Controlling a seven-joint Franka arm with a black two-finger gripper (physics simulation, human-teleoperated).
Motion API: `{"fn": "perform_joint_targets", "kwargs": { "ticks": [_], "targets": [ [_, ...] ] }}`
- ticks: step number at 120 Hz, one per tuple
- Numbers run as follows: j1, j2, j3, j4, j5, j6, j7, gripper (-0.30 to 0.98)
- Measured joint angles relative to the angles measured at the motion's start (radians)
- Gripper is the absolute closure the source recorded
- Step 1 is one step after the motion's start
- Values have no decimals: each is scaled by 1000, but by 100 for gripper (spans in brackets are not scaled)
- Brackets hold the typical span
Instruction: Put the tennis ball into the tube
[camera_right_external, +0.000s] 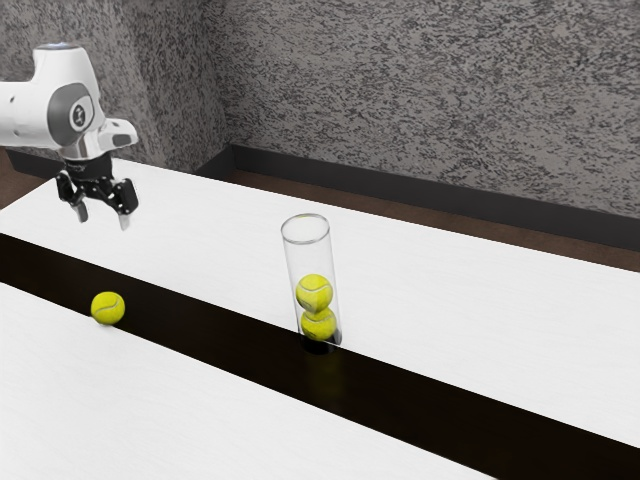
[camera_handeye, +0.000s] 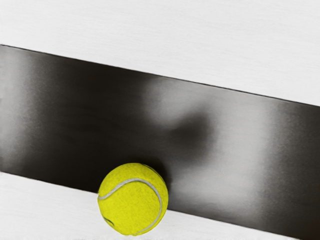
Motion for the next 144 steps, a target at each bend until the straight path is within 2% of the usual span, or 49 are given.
{"fn": "perform_joint_targets", "kwargs": {
  "ticks": [18,33,50,96,144],
  "targets": [
    [-3,18,75,-62,-37,54,55,0],
    [11,67,90,-86,-83,99,100,0],
    [43,137,81,-63,-125,132,144,0],
    [51,264,44,-50,-186,194,217,0],
    [83,320,38,-59,-225,233,261,0]
  ]
}}
